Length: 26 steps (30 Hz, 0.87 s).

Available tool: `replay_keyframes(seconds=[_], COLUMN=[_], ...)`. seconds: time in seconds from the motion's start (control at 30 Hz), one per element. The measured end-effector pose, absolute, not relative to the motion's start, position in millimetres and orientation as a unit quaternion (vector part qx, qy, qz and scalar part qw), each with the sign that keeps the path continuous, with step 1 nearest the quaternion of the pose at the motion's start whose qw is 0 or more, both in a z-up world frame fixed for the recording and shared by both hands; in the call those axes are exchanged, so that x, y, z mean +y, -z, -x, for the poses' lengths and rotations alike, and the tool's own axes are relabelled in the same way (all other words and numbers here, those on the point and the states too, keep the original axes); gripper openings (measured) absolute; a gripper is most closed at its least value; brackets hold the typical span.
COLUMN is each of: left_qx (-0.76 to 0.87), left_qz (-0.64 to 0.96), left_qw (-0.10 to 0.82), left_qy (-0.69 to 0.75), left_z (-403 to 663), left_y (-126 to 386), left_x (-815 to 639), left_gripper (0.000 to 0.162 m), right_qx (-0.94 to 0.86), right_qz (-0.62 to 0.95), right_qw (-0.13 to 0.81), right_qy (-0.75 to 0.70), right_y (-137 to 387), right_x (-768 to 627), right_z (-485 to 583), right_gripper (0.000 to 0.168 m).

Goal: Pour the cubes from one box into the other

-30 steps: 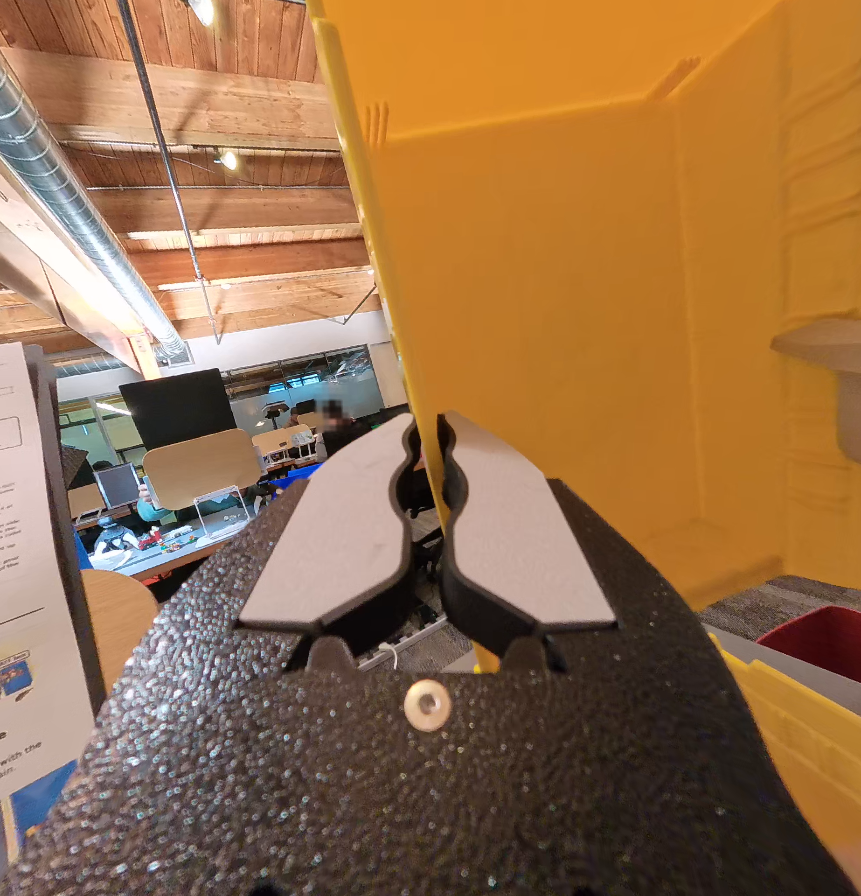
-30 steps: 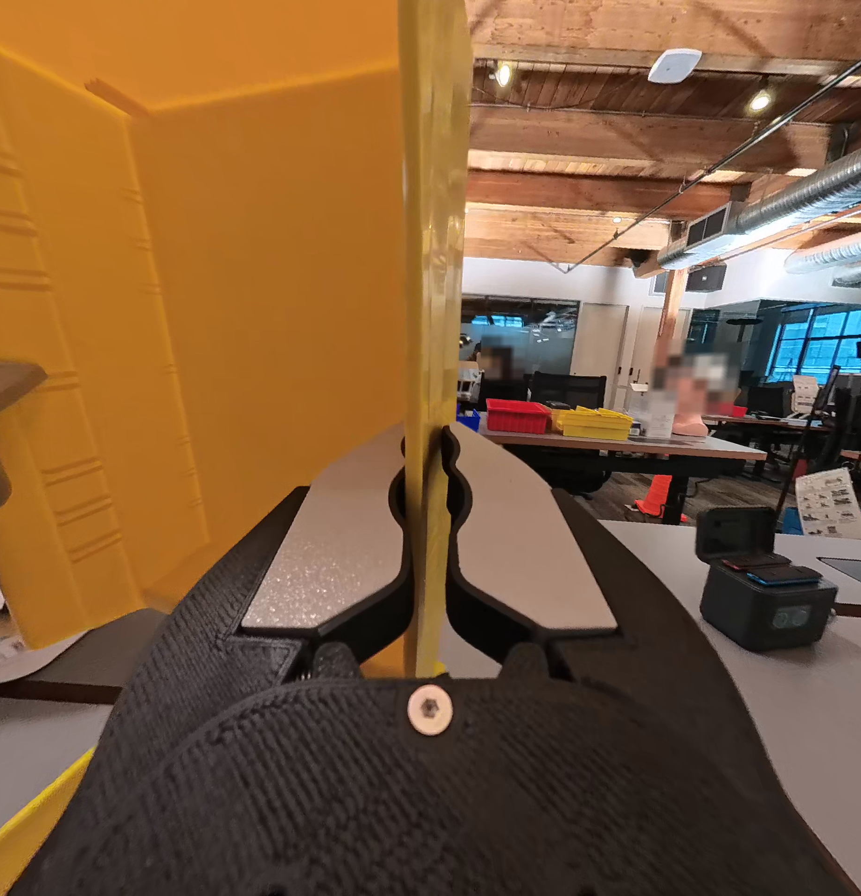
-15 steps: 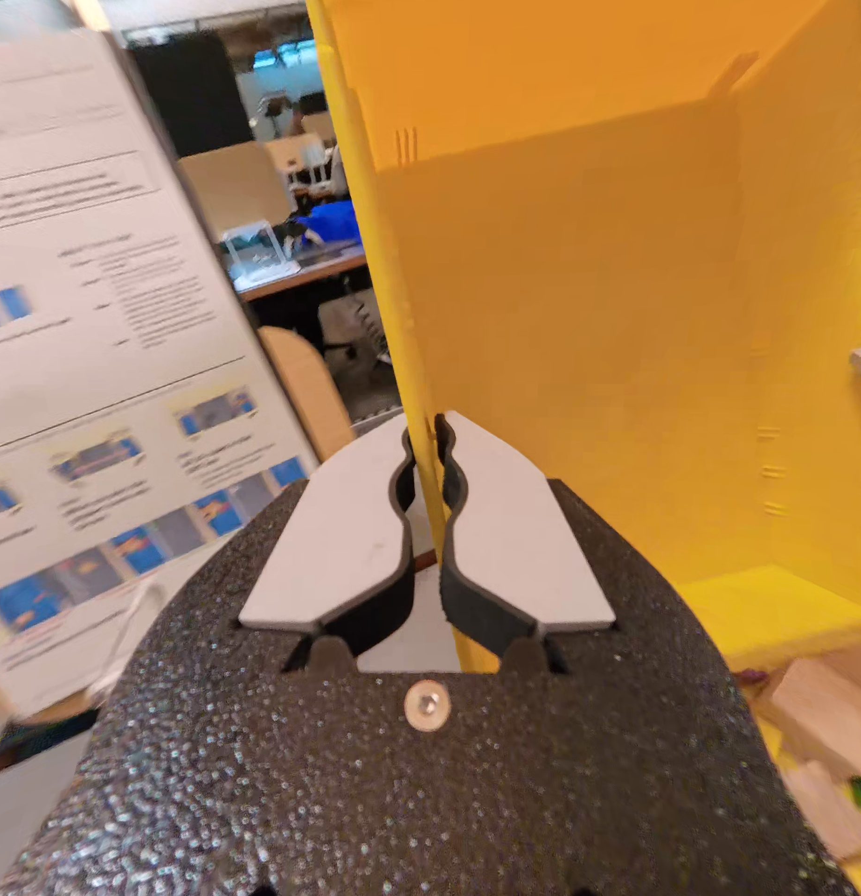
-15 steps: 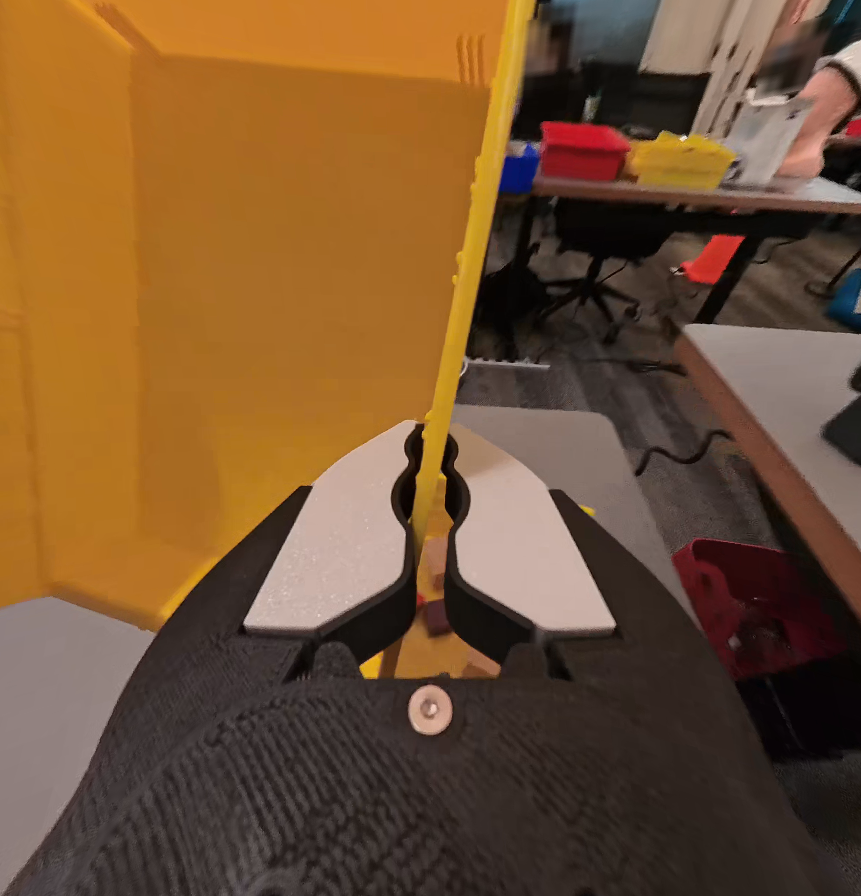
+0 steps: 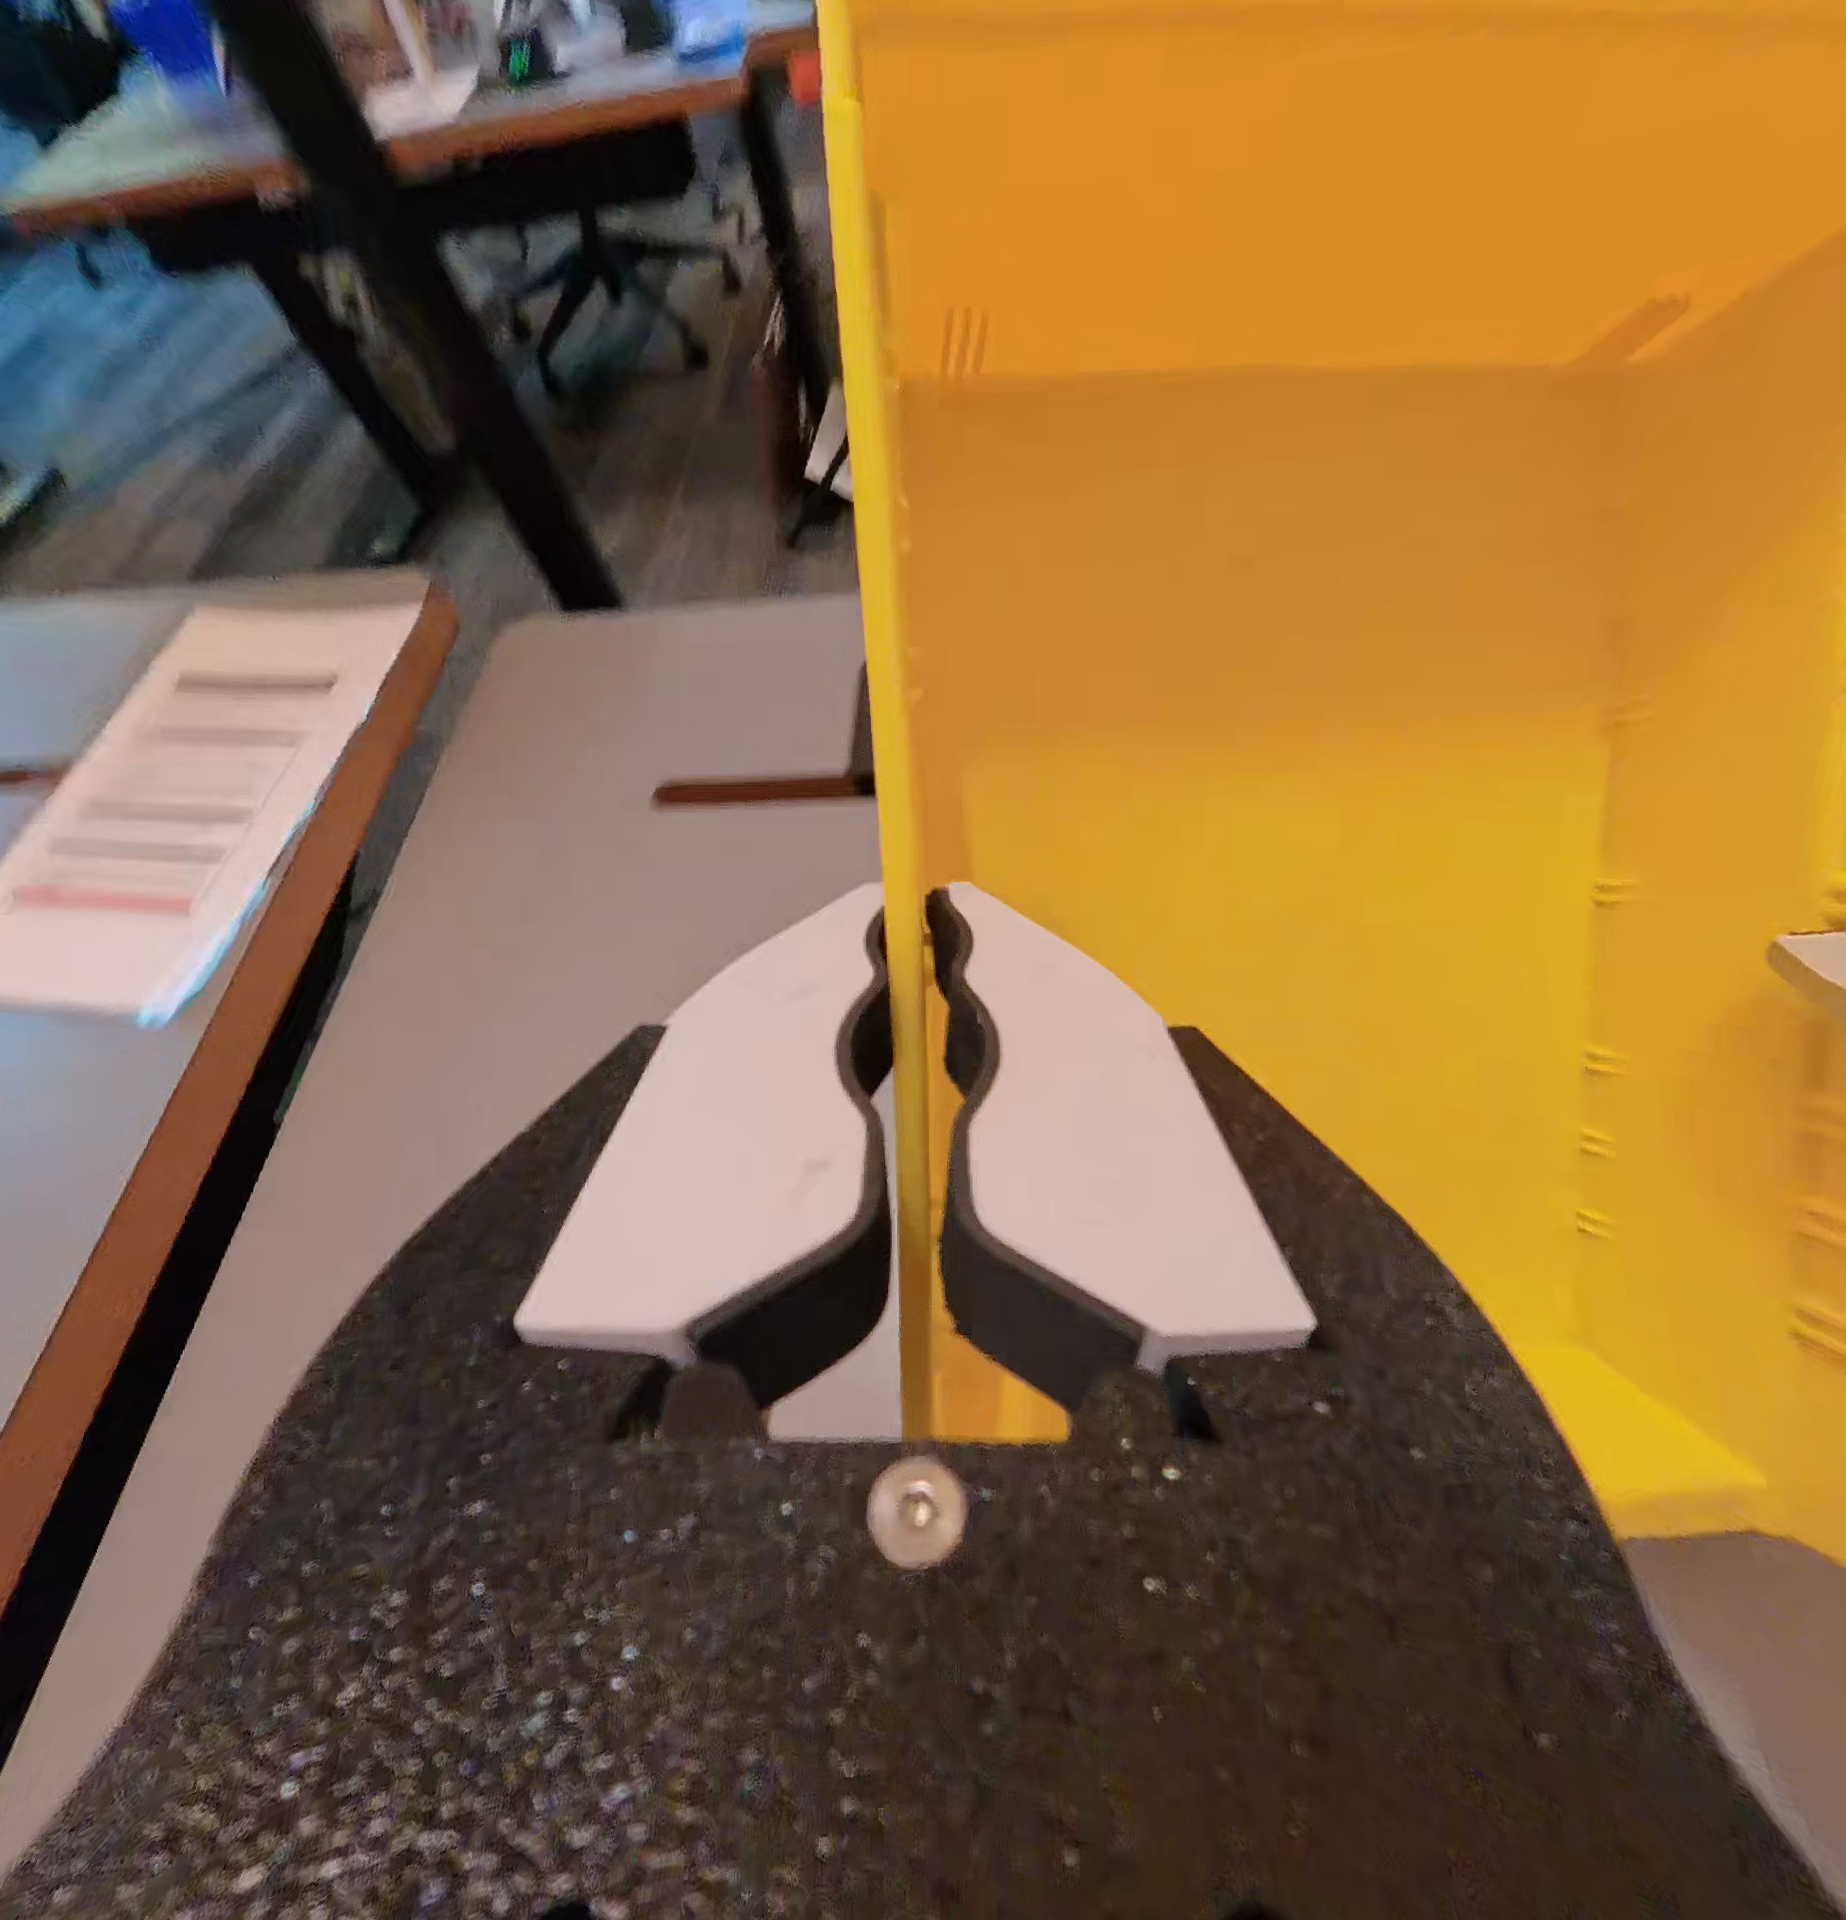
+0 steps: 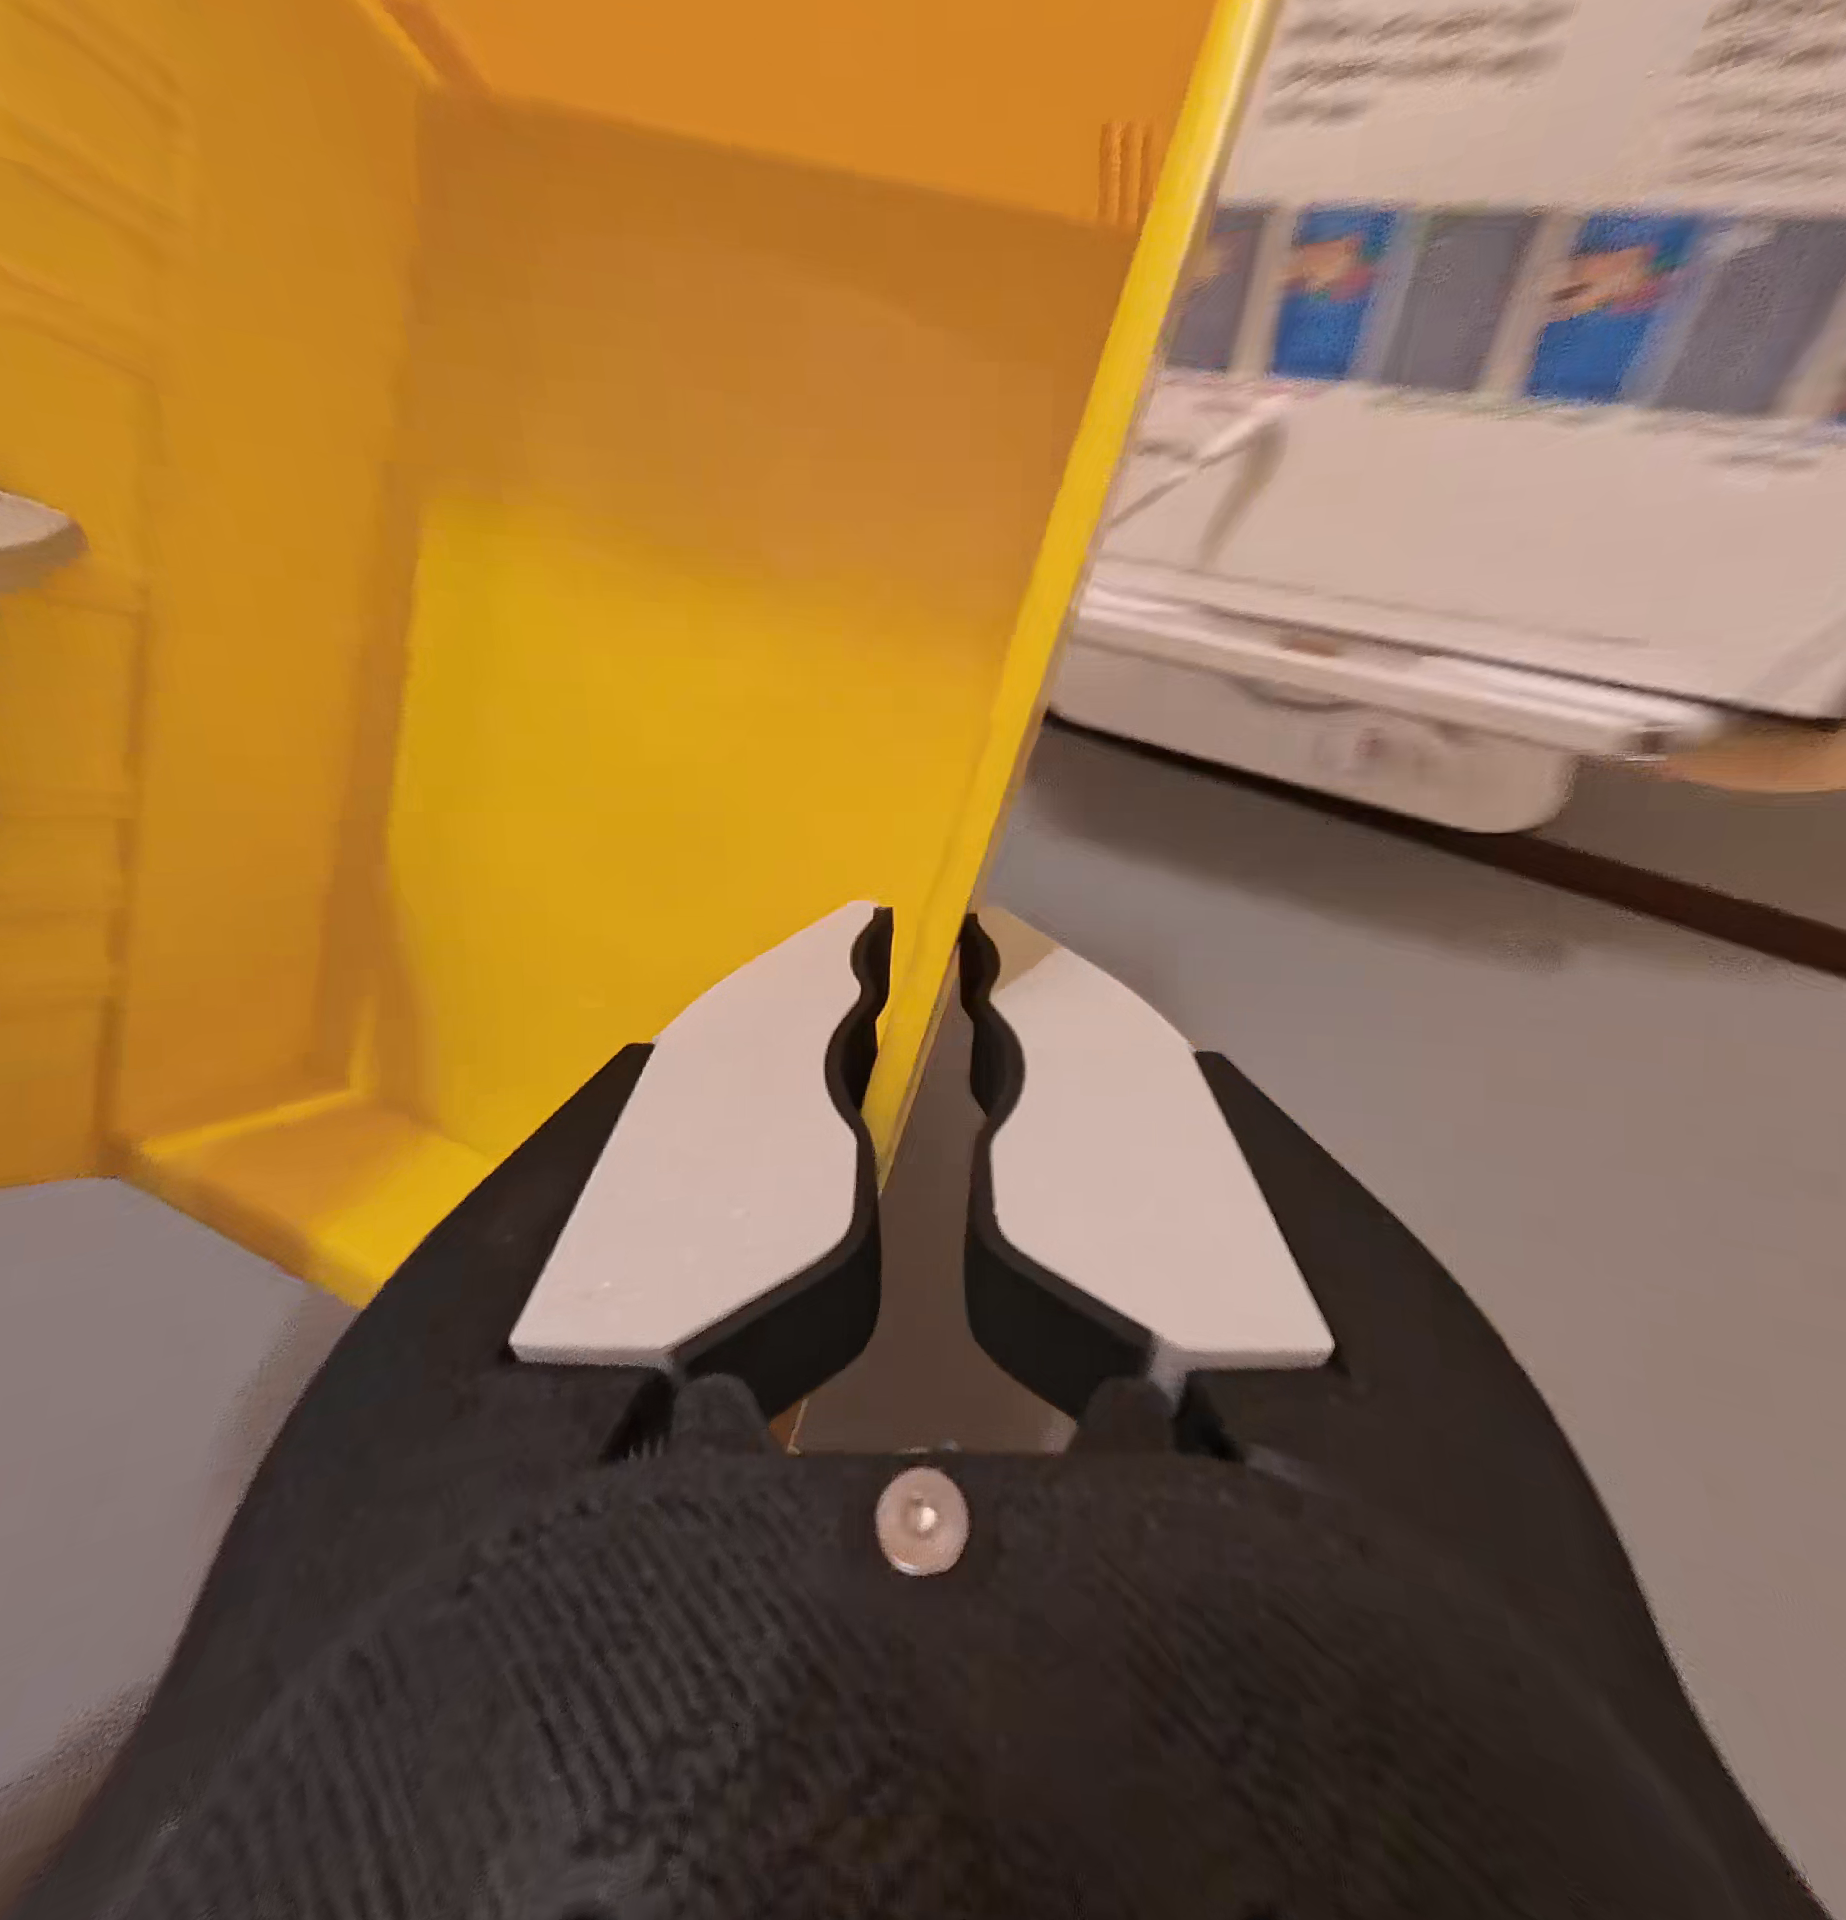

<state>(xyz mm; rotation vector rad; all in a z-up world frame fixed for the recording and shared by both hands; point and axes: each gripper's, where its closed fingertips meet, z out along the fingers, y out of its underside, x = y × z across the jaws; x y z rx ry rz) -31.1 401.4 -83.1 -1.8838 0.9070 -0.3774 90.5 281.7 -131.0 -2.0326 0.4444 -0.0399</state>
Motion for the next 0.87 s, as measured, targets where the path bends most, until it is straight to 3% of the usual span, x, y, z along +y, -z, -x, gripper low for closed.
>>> replay_keyframes(seconds=[0.03, 0.27, 0.67, 0.87], left_qx=[0.365, 0.352, 0.385, 0.372], left_qz=[0.788, 0.853, 0.892, 0.893], left_qw=[0.473, 0.367, 0.211, 0.228], left_qy=[0.151, 0.119, 0.108, 0.106], left_z=[49.3, 123.7, 109.9, 104.2], left_y=[92.9, 153.7, 236.4, 244.3], left_x=[415.2, 485.8, 544.8, 568.4], left_gripper=[0.004, 0.004, 0.004, 0.005], right_qx=[0.177, 0.182, 0.239, 0.244], right_qz=[0.849, 0.878, 0.889, 0.870], right_qw=[0.498, 0.434, 0.367, 0.390], right_qy=[0.000, -0.089, -0.134, -0.177], right_y=[137.9, 189.6, 248.7, 251.6], right_x=[296.2, 365.6, 409.5, 427.7], right_z=[-73.8, 0.8, 1.1, 1.3], right_gripper=[0.014, 0.021, 0.035, 0.044])
